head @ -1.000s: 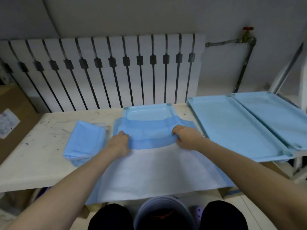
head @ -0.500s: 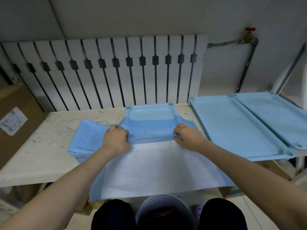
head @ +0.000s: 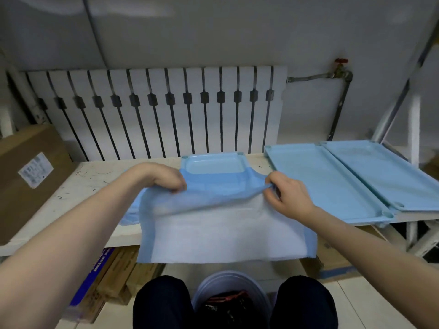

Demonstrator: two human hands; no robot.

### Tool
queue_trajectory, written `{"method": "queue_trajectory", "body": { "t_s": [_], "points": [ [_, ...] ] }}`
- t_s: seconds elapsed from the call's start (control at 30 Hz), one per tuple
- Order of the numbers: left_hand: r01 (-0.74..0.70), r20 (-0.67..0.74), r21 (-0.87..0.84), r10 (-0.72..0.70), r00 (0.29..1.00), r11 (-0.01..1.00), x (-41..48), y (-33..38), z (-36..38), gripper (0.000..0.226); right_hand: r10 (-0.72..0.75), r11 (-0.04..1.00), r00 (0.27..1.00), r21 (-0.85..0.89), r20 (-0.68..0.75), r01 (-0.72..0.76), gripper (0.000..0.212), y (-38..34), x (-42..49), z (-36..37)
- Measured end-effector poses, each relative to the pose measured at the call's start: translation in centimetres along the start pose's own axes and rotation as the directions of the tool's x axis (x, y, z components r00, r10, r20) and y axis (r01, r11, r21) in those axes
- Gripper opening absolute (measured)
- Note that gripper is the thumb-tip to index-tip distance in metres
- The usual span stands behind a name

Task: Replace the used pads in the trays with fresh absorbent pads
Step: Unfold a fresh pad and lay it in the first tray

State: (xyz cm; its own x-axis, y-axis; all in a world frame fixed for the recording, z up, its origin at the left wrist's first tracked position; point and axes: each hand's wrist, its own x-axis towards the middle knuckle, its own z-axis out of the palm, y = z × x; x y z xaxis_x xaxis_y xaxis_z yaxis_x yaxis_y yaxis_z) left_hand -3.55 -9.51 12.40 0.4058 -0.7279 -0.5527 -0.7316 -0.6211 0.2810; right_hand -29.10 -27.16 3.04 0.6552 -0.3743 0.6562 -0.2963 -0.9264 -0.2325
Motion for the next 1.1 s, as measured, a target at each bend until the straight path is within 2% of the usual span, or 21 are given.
{"method": "queue_trajectory", "body": {
  "t_s": [0.07,0.13,0.2,0.27,0.37,0.43,0.53,0.57,0.67,0.77,0.9,1.0,1.1],
  "points": [
    [0.011,-0.145,-0.059,-0.020,0.989,0.998,0.2,0.2,-1.5,0.021,0.039,0.999,0.998,0.021,-0.038,-0.039,0.022,0.1,1.2,-0.5],
    [0.045,-0.316,0.072,-0.020,0.949,0.996,1.3,0.5,-2.4,0.018,0.079,0.997,0.995,0.016,-0.057,-0.079,0.021,0.2,2.5,-0.4],
    [0.072,-0.398,0.182,0.006,0.918,0.981,2.5,1.0,-2.8,0.015,0.133,0.991,0.990,0.016,-0.042,-0.132,0.013,0.4,3.9,0.0],
    [0.092,-0.468,0.208,0.017,0.883,0.974,4.2,1.3,-3.2,0.018,0.192,0.981,0.981,-0.002,-0.016,-0.192,0.012,1.2,5.6,0.8],
    [0.121,-0.690,0.205,0.056,0.721,0.971,6.8,1.5,-3.5,0.019,0.291,0.955,0.956,-0.067,0.047,-0.288,0.011,2.8,7.9,2.8],
    [0.130,-0.789,0.172,0.057,0.611,0.976,9.0,1.1,-3.4,0.023,0.348,0.935,0.934,-0.102,0.079,-0.340,0.012,4.0,9.2,4.5],
    [0.122,-0.838,0.095,0.013,0.546,0.988,12.5,-0.5,-2.8,0.026,0.400,0.914,0.904,-0.138,0.149,-0.381,0.026,5.6,10.6,7.4],
    [0.134,-0.837,0.080,-0.006,0.548,0.988,13.7,-1.1,-2.7,0.026,0.410,0.909,0.893,-0.158,0.185,-0.385,0.030,6.2,11.1,8.6],
    [0.171,-0.778,0.074,-0.050,0.626,0.983,16.5,-2.2,-2.0,0.027,0.463,0.885,0.825,-0.220,0.325,-0.410,0.041,7.1,12.0,11.6],
    [0.187,-0.728,0.085,-0.067,0.682,0.979,17.9,-2.9,-1.4,0.033,0.486,0.873,0.776,-0.265,0.402,-0.410,0.042,7.5,11.8,13.4],
    [0.203,-0.735,0.125,-0.047,0.677,0.971,18.5,-3.2,-0.6,0.048,0.456,0.889,0.807,-0.238,0.377,-0.391,0.031,8.2,11.4,14.9],
    [0.176,-0.734,0.122,-0.030,0.679,0.977,18.0,-3.4,0.3,0.047,0.467,0.883,0.821,-0.220,0.329,-0.414,0.041,7.6,11.6,14.7],
    [0.110,-0.695,0.091,-0.016,0.719,0.990,16.6,-4.0,1.9,0.043,0.471,0.880,0.806,-0.254,0.359,-0.401,0.054,5.5,10.7,14.6]
  ]
}}
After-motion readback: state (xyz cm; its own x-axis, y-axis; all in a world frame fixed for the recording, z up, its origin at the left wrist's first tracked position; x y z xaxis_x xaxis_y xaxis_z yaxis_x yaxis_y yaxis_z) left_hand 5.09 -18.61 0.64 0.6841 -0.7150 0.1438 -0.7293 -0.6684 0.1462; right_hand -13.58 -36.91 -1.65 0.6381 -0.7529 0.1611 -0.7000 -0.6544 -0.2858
